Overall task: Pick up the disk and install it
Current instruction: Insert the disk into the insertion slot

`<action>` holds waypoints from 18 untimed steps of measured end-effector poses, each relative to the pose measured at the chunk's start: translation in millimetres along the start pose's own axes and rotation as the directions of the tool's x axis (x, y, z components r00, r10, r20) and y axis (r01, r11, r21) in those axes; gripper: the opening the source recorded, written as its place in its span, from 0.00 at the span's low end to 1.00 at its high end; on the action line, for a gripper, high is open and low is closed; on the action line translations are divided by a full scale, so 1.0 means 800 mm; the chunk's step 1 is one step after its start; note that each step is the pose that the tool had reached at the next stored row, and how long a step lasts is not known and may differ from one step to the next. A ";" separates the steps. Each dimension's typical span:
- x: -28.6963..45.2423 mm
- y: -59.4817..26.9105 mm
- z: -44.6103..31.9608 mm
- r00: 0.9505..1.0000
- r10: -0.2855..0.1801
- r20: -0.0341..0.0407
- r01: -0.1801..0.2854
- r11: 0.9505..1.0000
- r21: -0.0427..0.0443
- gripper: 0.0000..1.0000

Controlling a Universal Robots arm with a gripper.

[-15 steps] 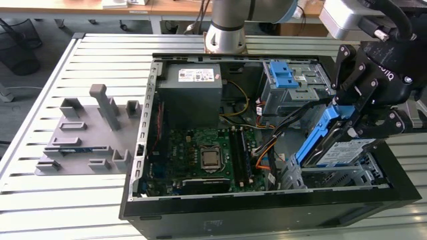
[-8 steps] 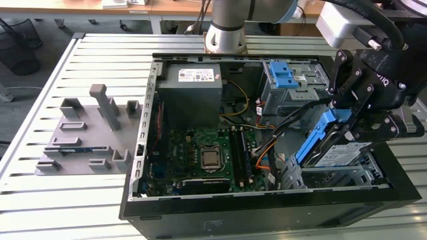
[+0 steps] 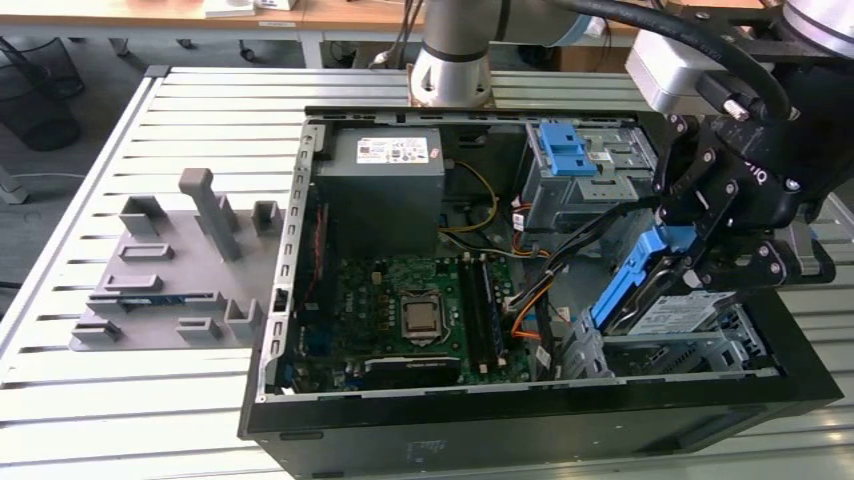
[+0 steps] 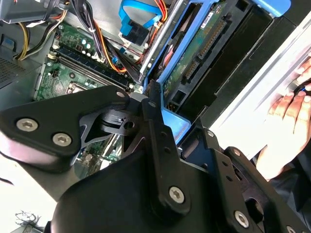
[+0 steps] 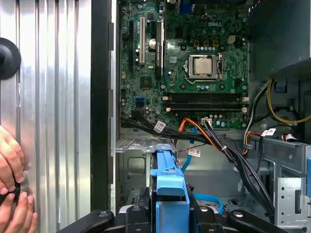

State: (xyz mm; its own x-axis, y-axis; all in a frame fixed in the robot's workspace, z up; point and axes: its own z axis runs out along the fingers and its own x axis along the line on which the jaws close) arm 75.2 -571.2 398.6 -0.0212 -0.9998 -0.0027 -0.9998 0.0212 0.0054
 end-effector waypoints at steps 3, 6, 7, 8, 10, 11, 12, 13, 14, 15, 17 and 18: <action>0.0000 0.000 0.0037 1.000 0.000 0.000 0.000 1.000 0.000 0.36; 0.0000 0.000 0.0068 1.000 0.000 0.000 0.000 1.000 -0.001 0.36; 0.0000 -0.001 0.0078 1.000 0.000 0.000 0.000 1.000 -0.001 0.36; 0.0000 -0.001 0.0090 1.000 0.000 0.000 0.000 1.000 -0.001 0.36; 0.0000 -0.001 0.0115 1.000 0.000 0.000 0.000 1.000 -0.001 0.36; 0.0000 -0.001 0.0127 1.000 0.000 0.000 0.000 1.000 -0.001 0.36; 0.0000 -0.001 0.0139 1.000 0.000 0.000 0.000 1.000 -0.001 0.36; 0.0000 -0.001 0.0150 1.000 0.000 0.000 0.000 1.000 -0.001 0.36; 0.0000 -0.001 0.0162 1.000 0.000 0.000 0.000 1.000 -0.001 0.36; 0.0000 -0.001 0.0172 1.000 0.000 0.000 0.000 1.000 -0.001 0.36; 0.0001 -0.001 0.0195 1.000 0.000 0.000 0.000 1.000 -0.001 0.36; 0.0000 -0.001 0.0205 1.000 0.000 0.000 0.000 1.000 -0.001 0.36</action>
State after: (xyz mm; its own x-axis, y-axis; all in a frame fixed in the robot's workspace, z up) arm 75.9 -571.2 382.2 -0.0212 -0.9998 -0.0025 -0.9998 0.0212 0.0068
